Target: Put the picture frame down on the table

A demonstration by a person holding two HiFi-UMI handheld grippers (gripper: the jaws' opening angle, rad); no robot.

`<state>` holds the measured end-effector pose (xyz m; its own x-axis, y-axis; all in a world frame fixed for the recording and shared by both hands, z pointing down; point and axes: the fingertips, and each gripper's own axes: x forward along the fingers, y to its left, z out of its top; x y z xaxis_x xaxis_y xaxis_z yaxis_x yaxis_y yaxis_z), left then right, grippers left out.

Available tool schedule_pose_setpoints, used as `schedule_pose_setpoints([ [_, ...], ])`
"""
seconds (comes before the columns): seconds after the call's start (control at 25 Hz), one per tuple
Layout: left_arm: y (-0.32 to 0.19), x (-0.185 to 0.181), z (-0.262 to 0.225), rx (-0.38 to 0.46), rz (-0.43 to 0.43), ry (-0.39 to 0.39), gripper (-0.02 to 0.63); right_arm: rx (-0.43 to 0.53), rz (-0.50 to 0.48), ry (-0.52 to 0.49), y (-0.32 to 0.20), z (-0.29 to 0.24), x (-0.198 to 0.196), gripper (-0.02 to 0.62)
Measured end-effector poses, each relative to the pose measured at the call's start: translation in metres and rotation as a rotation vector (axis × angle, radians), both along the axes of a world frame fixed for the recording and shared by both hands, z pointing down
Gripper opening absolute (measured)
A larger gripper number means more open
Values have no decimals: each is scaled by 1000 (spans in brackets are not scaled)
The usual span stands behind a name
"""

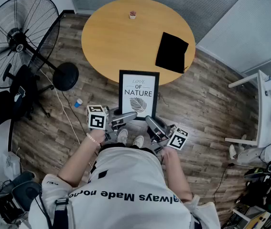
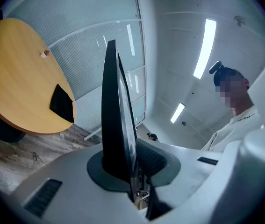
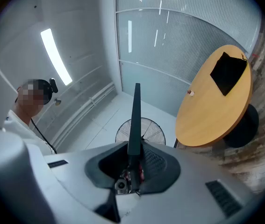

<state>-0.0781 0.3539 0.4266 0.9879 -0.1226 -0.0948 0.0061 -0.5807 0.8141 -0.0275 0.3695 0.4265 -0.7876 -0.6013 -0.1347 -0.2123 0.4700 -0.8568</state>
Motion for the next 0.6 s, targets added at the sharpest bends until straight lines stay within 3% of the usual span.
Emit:
schedule_pose_setpoints([
  [0.6,0,1,2,-10,6,1,54,-4,-15,17,0,2,1,84],
])
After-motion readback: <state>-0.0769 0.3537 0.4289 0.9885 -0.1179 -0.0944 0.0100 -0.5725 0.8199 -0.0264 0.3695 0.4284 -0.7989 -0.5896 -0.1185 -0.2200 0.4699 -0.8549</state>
